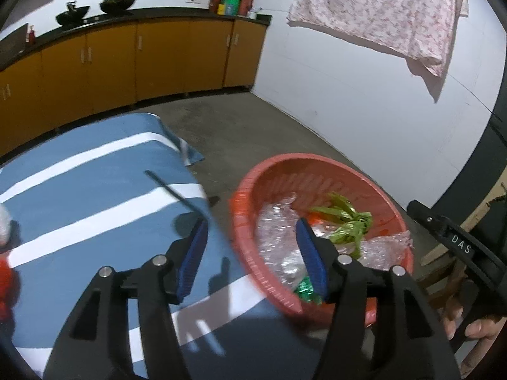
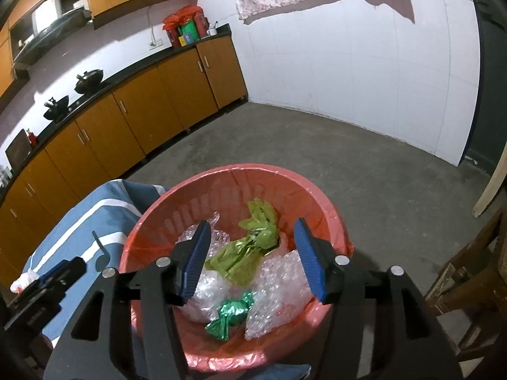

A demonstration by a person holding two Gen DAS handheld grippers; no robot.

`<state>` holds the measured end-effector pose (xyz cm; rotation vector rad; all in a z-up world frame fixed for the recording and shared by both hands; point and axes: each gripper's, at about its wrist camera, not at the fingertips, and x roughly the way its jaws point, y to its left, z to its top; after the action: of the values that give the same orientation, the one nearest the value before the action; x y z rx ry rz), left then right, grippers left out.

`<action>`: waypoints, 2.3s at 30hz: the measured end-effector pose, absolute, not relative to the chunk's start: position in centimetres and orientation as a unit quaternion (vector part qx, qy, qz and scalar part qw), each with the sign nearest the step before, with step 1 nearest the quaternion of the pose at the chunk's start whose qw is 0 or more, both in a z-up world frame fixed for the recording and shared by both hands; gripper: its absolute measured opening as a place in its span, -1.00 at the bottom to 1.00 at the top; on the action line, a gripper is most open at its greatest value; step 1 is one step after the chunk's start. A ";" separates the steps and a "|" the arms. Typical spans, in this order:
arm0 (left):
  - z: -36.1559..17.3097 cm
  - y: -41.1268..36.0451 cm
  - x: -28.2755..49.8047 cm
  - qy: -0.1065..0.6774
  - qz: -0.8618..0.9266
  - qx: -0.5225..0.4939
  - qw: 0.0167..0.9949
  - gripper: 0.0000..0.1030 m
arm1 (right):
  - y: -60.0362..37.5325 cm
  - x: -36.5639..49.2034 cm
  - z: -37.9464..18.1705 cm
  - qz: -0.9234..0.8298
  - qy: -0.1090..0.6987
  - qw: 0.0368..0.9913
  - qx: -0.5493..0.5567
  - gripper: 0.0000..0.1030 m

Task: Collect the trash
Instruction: 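Open both tools over the red basket to drop the bags, then grasp the red bag with the left tool while the right tool moves back to the table, then grasp the clear plastic bag with the right tool while the left tool lifts the red bag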

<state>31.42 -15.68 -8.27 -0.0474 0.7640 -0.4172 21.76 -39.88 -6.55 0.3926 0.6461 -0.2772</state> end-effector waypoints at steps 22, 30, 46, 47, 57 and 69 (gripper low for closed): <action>-6.2 9.4 23.6 0.327 0.046 -0.032 0.943 0.51 | -22.2 21.9 -4.7 0.028 0.332 0.940 0.076 0.13; -9.9 12.3 25.7 0.385 0.032 -0.049 0.921 0.50 | -19.1 22.3 -5.3 0.042 0.348 0.935 0.059 0.13; -11.1 14.1 25.7 0.398 -0.010 -0.072 0.915 -0.17 | -12.8 24.0 -5.9 0.086 0.360 0.929 0.025 0.13; -10.9 14.6 25.1 0.394 -0.007 -0.072 0.916 -0.17 | -12.2 24.1 -5.8 0.093 0.360 0.928 0.023 0.13; -9.9 22.6 22.4 0.373 0.093 -0.102 0.917 -0.17 | -2.2 26.3 -5.5 0.180 0.349 0.920 -0.001 0.13; -9.6 27.1 24.4 0.355 0.138 -0.120 0.917 -0.17 | 6.2 31.7 -6.5 0.226 0.345 0.911 -0.026 0.43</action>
<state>24.37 27.14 -9.65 -0.2461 0.7310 0.2848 31.65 6.20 -6.47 -0.0542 0.7109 0.4667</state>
